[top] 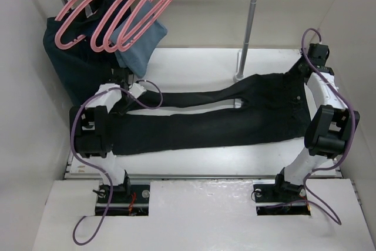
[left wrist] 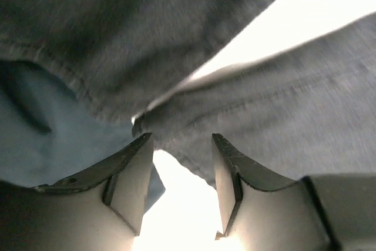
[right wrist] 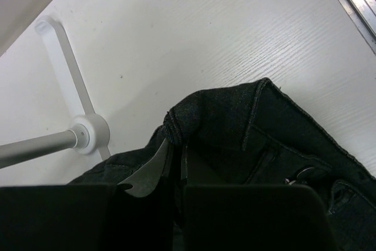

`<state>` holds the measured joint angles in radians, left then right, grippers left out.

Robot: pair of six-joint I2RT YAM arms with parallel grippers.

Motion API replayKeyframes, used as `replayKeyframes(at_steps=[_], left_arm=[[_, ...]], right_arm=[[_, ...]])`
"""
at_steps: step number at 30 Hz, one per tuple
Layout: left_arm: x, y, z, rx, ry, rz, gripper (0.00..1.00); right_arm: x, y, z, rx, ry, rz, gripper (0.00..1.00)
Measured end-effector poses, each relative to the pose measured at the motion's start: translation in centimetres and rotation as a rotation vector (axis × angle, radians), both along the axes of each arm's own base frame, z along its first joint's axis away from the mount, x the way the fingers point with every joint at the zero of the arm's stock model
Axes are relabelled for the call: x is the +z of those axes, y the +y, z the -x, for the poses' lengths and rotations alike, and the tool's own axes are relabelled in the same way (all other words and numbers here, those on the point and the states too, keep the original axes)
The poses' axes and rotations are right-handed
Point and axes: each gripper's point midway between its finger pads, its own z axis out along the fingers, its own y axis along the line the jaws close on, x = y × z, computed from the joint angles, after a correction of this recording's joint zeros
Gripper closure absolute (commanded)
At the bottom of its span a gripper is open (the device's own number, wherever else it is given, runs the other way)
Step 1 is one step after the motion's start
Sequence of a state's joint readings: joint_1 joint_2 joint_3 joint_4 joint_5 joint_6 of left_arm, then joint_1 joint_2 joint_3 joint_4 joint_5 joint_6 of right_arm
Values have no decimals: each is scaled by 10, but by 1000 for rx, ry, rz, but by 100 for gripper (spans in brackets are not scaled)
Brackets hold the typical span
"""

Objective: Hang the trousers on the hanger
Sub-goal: Flatten out the trousers at the center of the board.

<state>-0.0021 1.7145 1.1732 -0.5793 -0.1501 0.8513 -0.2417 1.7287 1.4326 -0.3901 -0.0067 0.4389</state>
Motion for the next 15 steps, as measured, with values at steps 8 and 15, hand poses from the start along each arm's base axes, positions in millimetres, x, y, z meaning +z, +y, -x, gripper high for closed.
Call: replayKeyframes(at_steps=[8,15], left_arm=[[-12,7,-18,40,-47,-32,56],[-32,26,-30,79,-68,-127,57]], right_arm=[[0,0,0,2,-4,-11,100],[1,1,1,6,-14,-15,100]])
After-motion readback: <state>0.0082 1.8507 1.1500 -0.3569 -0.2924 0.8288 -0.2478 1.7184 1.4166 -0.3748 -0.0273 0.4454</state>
